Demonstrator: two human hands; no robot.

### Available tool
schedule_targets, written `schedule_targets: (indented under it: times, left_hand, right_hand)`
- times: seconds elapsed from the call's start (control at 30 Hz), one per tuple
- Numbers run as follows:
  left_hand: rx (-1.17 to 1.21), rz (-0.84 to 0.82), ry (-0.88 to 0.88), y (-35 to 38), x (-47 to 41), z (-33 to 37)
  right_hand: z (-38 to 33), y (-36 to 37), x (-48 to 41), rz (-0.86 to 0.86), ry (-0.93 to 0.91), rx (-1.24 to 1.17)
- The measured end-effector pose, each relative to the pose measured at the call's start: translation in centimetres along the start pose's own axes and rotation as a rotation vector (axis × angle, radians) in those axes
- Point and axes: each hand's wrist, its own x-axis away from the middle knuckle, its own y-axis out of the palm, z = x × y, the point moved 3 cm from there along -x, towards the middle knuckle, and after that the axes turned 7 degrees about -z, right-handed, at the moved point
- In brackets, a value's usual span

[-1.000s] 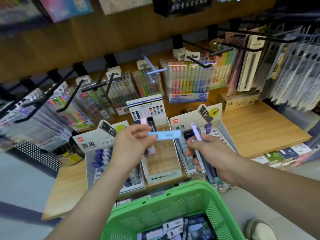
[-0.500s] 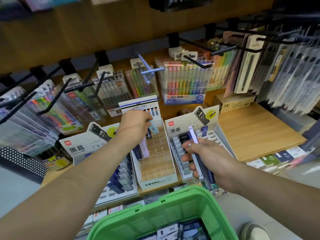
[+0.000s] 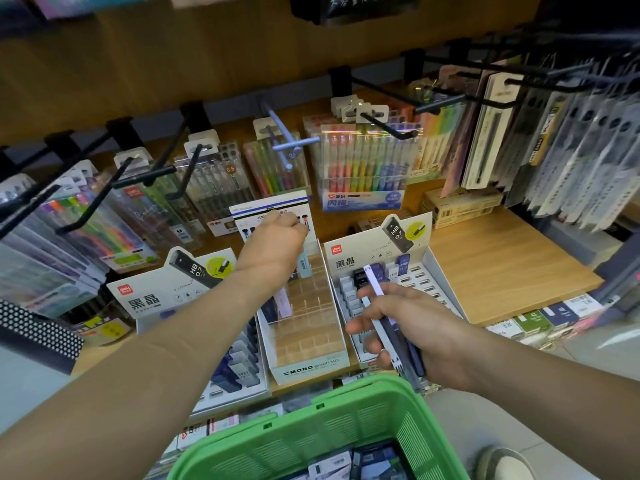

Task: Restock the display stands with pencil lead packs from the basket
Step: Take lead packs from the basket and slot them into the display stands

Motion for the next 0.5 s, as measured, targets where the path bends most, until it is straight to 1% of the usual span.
schedule_targets:
  times: [0.03,0.07,0.1,0.13,0.17,0.2,0.23,0.27,0.3,0.43,0.5]
  left_hand:
    - [0.063,0.027,-0.01,-0.4,0.4,0.2]
    - [0.189,0.076,-0.043,-1.1,1.1,0.5]
    - [0.376,0.106,-0.091,-1.9,2.1,0.9]
    - [0.614,0.07,-0.132,-2.4,3.1,1.4]
    - [0.895,-0.042,-0.142,-2.7,4.1,2.1]
    - [1.145,-0.193,-0.127,-2.9,5.1,2.9]
    - [1.289,-0.318,-0.097,-3.2,6.2,3.5]
    - [1.354,-0.38,-0.07,-3.3,7.2,3.8]
    - [1.391,-0.393,-0.067,-3.5,8.0,3.7]
    - [1.594,-0.284,-0.245,-3.6,9.6,1.4]
    - [1.625,-0.233,-0.295,-3.8,10.3,-0.3]
  right_hand:
    - [-0.1,0.0,0.0,-0.012,-0.002,0.017]
    - [-0.2,0.1,0.0,-0.027,-0.007,0.042]
    - [-0.2,0.3,0.0,-0.045,-0.012,0.076]
    - [-0.2,0.5,0.0,-0.065,-0.018,0.12]
    - [-0.2,0.7,-0.1,-0.084,-0.026,0.172]
    - [-0.1,1.0,-0.1,-0.099,-0.035,0.231]
    - [0.0,1.2,-0.2,-0.109,-0.042,0.297]
    - [0.2,1.5,-0.3,-0.114,-0.047,0.367]
    - [0.4,1.7,-0.3,-0.12,-0.051,0.439]
    - [0.7,2.3,-0.1,-0.167,-0.062,0.641]
    - [0.7,2.0,-0.2,-0.13,-0.042,0.699]
